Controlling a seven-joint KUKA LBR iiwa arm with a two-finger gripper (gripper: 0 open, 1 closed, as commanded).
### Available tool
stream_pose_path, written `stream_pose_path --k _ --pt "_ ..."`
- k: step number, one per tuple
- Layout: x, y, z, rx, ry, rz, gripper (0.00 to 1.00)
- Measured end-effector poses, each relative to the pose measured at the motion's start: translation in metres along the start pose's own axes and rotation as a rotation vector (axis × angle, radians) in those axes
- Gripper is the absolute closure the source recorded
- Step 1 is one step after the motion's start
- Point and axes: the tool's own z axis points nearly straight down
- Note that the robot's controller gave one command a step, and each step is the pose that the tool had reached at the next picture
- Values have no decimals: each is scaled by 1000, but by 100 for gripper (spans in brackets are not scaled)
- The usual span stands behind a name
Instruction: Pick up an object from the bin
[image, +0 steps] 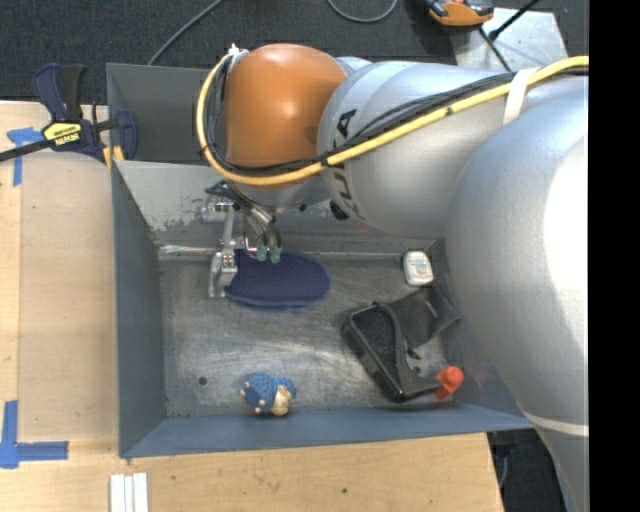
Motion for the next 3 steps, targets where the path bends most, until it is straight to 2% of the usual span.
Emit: stream_pose_path --k 1,2,3 --pt "12 -56 95 -8 -15 112 0" --pt "8 -58 93 -10 -30 117 100" --pt "11 -59 -41 -2 -8 141 100"
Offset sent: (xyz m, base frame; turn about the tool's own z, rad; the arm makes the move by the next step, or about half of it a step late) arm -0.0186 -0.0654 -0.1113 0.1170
